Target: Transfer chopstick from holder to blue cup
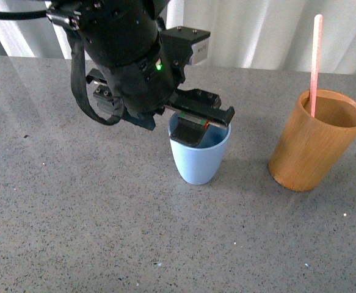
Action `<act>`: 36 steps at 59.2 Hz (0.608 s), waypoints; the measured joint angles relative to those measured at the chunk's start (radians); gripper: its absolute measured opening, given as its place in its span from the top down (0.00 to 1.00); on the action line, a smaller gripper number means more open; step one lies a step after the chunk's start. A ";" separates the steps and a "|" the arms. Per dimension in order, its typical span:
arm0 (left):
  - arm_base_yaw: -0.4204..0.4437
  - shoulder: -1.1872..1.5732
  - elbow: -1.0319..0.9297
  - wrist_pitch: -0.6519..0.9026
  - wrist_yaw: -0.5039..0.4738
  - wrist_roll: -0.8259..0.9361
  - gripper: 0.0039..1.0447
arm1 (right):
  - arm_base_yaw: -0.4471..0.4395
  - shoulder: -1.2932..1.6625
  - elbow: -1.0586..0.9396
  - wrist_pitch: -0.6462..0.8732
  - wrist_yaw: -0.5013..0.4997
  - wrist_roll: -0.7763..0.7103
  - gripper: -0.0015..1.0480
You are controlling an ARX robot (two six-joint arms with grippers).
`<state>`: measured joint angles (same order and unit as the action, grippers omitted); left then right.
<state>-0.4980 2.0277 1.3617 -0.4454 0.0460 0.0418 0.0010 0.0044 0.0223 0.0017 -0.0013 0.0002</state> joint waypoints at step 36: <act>0.182 -0.560 -0.384 0.655 -0.061 -0.206 0.06 | 0.000 0.000 0.000 0.000 0.000 0.000 0.10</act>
<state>-0.3157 1.4681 0.9779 0.2100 -0.0147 -0.1642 0.0010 0.0044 0.0219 0.0017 -0.0010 0.0002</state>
